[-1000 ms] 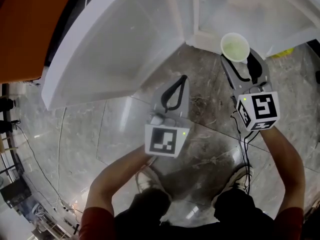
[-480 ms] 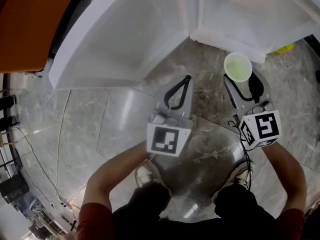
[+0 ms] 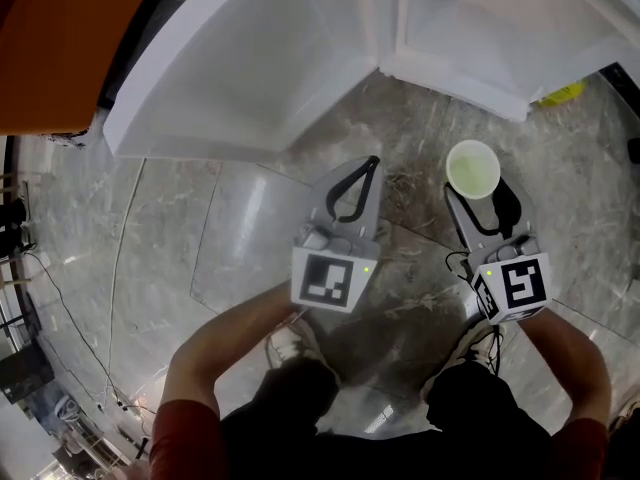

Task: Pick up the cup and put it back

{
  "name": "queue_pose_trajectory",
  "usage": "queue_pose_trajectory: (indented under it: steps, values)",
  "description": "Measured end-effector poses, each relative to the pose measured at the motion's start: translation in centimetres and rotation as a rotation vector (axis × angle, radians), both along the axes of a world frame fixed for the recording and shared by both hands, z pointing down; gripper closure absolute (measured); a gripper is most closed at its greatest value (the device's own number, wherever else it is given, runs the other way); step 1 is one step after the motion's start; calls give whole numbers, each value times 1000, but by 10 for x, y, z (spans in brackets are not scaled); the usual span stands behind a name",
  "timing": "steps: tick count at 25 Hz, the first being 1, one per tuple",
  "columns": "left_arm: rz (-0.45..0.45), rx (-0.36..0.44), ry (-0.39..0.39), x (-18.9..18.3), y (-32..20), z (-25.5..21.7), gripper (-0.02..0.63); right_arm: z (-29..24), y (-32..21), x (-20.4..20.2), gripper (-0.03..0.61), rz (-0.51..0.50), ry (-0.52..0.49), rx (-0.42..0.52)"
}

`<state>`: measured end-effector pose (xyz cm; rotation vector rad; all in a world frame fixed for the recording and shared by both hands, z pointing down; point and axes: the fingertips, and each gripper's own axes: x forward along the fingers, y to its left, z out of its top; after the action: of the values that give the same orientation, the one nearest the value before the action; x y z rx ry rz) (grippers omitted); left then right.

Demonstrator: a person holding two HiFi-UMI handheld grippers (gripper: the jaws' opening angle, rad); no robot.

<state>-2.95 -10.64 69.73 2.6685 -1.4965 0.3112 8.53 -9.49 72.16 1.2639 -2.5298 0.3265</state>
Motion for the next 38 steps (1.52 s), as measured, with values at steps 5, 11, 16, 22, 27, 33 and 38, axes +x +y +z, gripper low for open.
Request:
queue_pose_trajectory:
  steps: [5, 11, 16, 22, 27, 33, 38]
  values:
    - [17, 8, -10, 2, 9, 6, 613, 9, 21, 0, 311, -2, 9, -32]
    - [60, 36, -40, 10, 17, 5, 614, 12, 28, 0, 311, -16, 8, -41]
    - [47, 28, -34, 9, 16, 8, 614, 15, 24, 0, 311, -1, -16, -77]
    - [39, 21, -28, 9, 15, 10, 613, 18, 23, -2, 311, -11, -23, -86]
    - [40, 26, -29, 10, 14, 9, 612, 19, 26, -2, 311, -17, -21, -89]
    - [47, 29, -35, 11, 12, 10, 614, 22, 27, -4, 311, -17, -23, -94]
    - [49, 23, -34, 13, 11, 10, 614, 23, 22, -4, 311, -19, -18, -86]
